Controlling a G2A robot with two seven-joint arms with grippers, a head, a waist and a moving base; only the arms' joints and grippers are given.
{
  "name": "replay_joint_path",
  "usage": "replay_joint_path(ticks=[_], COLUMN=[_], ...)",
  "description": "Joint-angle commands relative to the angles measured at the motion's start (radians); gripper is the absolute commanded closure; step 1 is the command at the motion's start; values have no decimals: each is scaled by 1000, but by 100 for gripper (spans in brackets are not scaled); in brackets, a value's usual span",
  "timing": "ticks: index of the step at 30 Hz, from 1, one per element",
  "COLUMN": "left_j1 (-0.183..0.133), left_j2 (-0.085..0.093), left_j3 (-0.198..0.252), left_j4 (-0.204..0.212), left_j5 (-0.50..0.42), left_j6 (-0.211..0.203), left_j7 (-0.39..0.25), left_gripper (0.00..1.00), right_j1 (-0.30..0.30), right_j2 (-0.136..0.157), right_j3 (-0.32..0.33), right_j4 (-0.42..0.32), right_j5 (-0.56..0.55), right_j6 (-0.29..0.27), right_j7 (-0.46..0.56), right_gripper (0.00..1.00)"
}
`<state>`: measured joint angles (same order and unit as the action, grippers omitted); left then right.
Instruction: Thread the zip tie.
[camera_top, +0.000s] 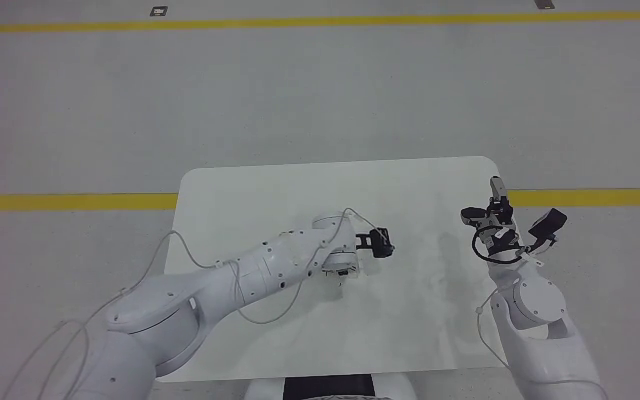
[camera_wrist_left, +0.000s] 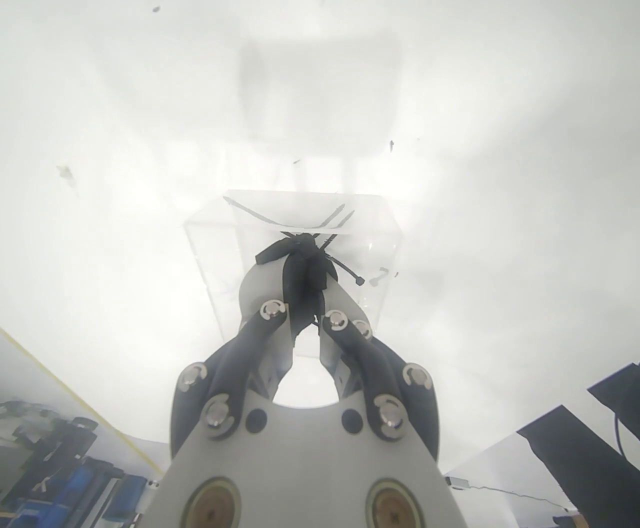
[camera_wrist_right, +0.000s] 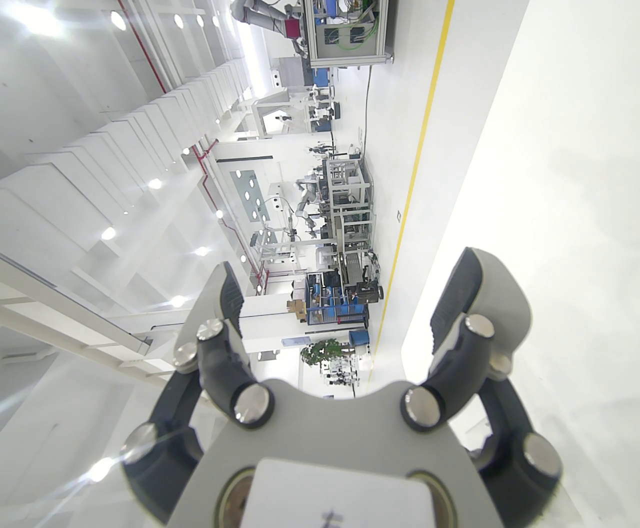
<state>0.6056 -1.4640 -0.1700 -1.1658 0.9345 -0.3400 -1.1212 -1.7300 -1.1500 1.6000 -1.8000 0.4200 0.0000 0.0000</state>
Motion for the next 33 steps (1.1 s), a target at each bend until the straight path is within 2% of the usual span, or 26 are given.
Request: replay_joint_path(ticks=[1, 2, 3, 4, 6, 14, 16, 27, 33], left_j1=[0, 1, 5, 7, 11, 19, 19, 17, 9], left_j2=[4, 5, 6, 7, 7, 2, 1, -2, 2], left_j3=[0, 0, 0, 0, 0, 0, 0, 0, 0], left_j4=[-6, -6, -7, -5, -4, 1, 3, 22, 29], left_j5=[3, 5, 6, 8, 11, 11, 9, -20, -39], left_j6=[0, 0, 0, 0, 0, 0, 0, 0, 0], left_j7=[-10, -17, -18, -16, -13, -12, -12, 11, 37], left_gripper=[100, 75, 66, 65, 73, 78, 89, 84, 82], right_j1=[0, 0, 0, 0, 0, 0, 0, 0, 0], right_j2=[0, 0, 0, 0, 0, 0, 0, 0, 0], right_j3=[0, 0, 0, 0, 0, 0, 0, 0, 0], right_j4=[0, 0, 0, 0, 0, 0, 0, 0, 0], right_j5=[0, 0, 0, 0, 0, 0, 0, 0, 0], right_j6=[0, 0, 0, 0, 0, 0, 0, 0, 0], right_j7=[0, 0, 0, 0, 0, 0, 0, 0, 0], right_gripper=[0, 0, 0, 0, 0, 0, 0, 0, 0])
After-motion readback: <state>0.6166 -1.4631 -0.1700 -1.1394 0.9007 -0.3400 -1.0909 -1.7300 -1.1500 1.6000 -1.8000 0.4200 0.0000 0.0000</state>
